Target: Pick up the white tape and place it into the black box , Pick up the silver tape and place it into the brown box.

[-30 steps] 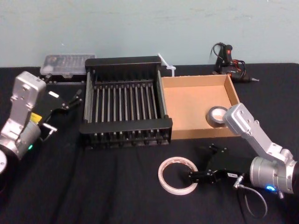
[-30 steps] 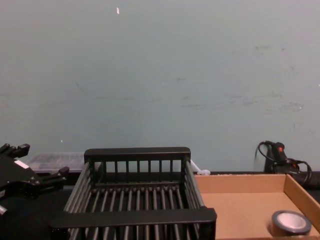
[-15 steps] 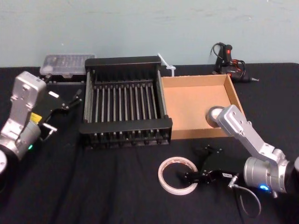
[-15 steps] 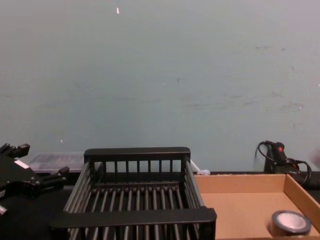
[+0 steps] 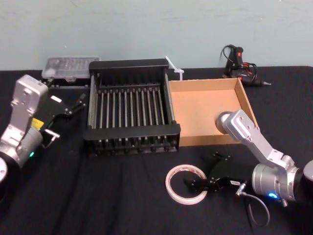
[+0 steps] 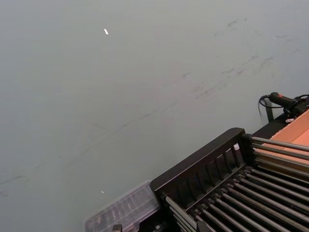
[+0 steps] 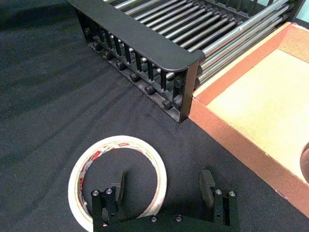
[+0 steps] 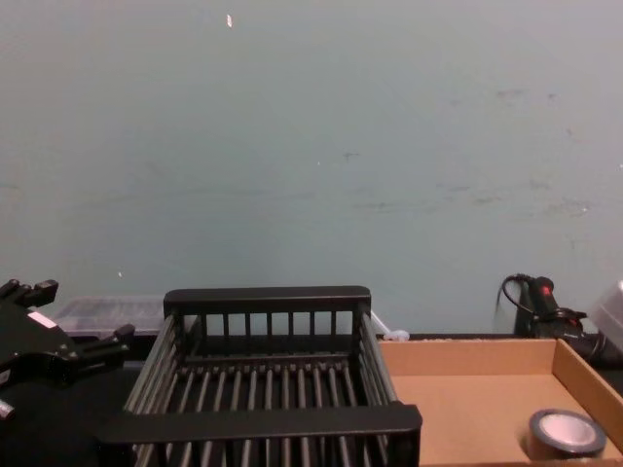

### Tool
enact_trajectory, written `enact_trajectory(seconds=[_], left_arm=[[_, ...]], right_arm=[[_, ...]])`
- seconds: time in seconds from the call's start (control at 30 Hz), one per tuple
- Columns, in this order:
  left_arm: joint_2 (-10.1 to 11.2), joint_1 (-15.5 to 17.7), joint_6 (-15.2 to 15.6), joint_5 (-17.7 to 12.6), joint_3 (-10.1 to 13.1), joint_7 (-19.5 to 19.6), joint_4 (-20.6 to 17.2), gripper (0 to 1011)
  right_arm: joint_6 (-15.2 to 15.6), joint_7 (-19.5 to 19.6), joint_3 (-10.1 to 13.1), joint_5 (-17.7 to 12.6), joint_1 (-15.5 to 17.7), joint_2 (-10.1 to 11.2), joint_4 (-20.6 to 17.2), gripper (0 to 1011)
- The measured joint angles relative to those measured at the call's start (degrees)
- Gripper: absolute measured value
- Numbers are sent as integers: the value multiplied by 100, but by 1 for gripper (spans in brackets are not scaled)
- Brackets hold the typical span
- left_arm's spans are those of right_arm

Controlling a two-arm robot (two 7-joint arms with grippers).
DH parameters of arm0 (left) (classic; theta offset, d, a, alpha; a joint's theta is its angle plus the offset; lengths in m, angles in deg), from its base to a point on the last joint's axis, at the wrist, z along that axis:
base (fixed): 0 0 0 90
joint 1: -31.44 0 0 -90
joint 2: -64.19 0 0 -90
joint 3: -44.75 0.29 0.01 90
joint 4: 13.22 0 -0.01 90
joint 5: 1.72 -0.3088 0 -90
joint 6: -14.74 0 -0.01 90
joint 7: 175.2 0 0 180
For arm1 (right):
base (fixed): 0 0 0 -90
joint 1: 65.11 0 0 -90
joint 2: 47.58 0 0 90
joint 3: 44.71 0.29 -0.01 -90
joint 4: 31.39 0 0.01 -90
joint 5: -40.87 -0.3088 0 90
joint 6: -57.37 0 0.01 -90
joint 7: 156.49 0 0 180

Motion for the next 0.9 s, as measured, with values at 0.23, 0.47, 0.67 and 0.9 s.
enact_trajectory(seconds=[0.23, 0.47, 0.67, 0.9], left_arm=[[0, 0, 0, 0, 0, 0, 0, 1002], [0, 0, 0, 0, 0, 0, 0, 1001], [0, 0, 0, 0, 0, 0, 0, 1001], [0, 0, 0, 0, 0, 0, 0, 1001]], right_arm=[[4, -3, -14, 55, -8, -12, 11, 1002], [-9, -22, -15, 86, 6, -9, 7, 1002], [-14, -24, -12, 107, 15, -23, 0, 1002], [-23, -35, -2, 122, 20, -33, -3, 1002]])
